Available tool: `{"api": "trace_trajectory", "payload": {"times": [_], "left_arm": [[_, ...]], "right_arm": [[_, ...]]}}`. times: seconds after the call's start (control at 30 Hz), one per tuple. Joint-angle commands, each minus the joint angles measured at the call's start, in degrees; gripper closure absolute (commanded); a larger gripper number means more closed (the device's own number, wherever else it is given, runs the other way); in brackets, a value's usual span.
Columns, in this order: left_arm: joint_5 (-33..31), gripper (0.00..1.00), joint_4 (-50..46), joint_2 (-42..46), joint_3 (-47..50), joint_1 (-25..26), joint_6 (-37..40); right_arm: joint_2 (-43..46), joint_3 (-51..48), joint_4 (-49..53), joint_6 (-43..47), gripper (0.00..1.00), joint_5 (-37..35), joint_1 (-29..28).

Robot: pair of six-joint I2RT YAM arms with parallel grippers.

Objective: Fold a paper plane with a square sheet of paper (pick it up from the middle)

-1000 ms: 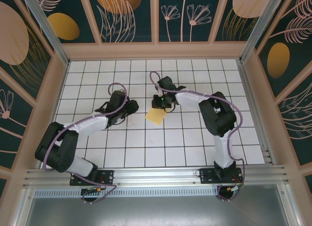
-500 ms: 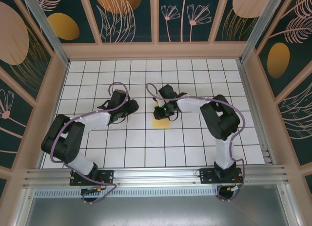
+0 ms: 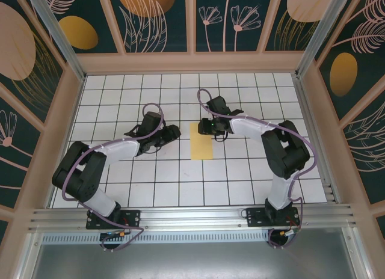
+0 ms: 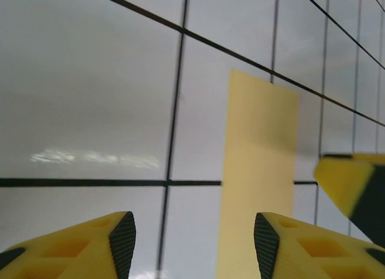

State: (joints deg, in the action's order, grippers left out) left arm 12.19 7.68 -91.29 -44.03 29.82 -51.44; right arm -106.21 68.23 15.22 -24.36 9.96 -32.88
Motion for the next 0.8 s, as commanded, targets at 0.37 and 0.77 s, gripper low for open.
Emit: {"api": "trace_trajectory", "payload": {"times": [0.37,0.77], "left_arm": [[5.8,0.48,8.7,-2.9,3.2,5.7,-9.9],[6.1,0.49,11.0,-3.2,5.1,7.9,-12.4]], "right_arm": [[3.4,-6.8,0.5,-9.6,0.88,6.1,0.1],[6.1,-13.7,2.8,-12.4,0.90,8.9,-0.9]]}}
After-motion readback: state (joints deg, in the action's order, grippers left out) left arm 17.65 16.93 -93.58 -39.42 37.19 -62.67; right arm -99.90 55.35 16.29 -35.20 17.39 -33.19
